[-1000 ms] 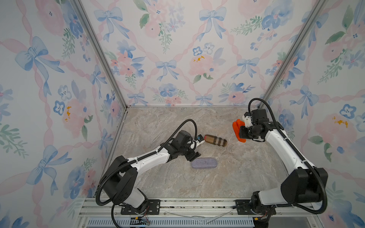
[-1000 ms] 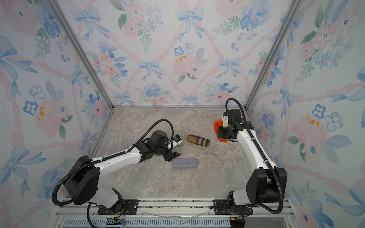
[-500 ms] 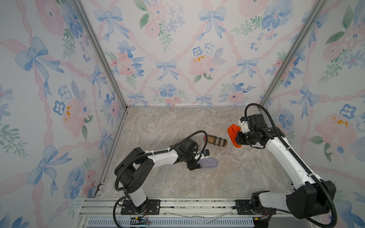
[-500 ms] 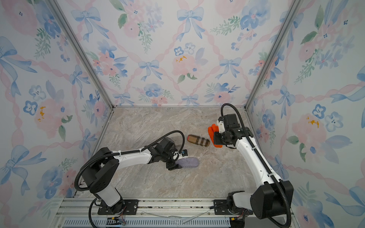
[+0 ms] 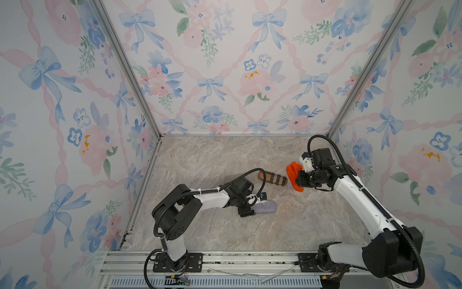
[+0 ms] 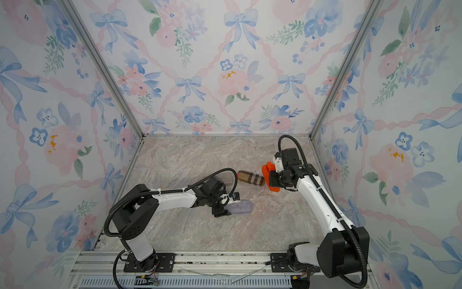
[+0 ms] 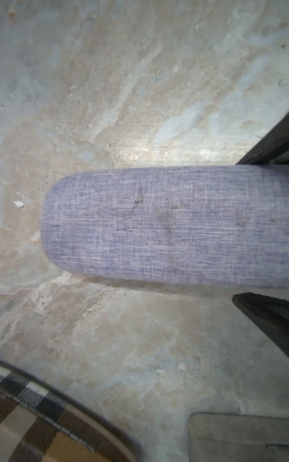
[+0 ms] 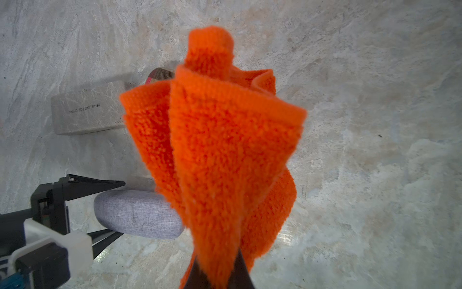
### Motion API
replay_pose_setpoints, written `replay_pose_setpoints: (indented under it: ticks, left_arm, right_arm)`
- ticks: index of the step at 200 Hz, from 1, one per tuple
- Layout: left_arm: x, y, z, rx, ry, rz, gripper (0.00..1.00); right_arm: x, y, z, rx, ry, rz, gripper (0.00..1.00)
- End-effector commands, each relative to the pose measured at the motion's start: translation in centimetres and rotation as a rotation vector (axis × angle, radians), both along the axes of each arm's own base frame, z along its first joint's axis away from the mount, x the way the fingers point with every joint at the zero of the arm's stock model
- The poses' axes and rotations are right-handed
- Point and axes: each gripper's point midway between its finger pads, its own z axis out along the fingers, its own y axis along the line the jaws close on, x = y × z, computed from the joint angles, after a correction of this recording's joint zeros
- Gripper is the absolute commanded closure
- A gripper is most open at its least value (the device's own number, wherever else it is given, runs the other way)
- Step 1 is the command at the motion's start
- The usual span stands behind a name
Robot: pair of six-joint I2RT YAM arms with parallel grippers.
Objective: Wipe the eyeglass case
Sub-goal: Pick up the eyeglass case from the center of the board.
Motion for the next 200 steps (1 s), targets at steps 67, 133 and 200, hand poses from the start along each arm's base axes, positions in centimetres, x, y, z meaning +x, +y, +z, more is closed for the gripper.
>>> replay_pose_setpoints:
  ticks: [67,133,200]
  left_arm:
    - [0.9,-0.6,-1.1,0.024,-0.016,-0.003,0.32]
    - [1.1,-0.9,0.8,-0.021,-0.001,0.074,0.73]
    - [1.9,-2.5,8.9,-0.212,-0.087,0.201,0.80]
  right_arm:
    - [-0.1,1.6,-0.3,0.043,-0.003,0.030,1.00]
    - [-2.8,2.7,0.1,0.098,0.049,0.070,1.00]
    - [-7.5,7.0,0.7,0.275,0.077,0.138,1.00]
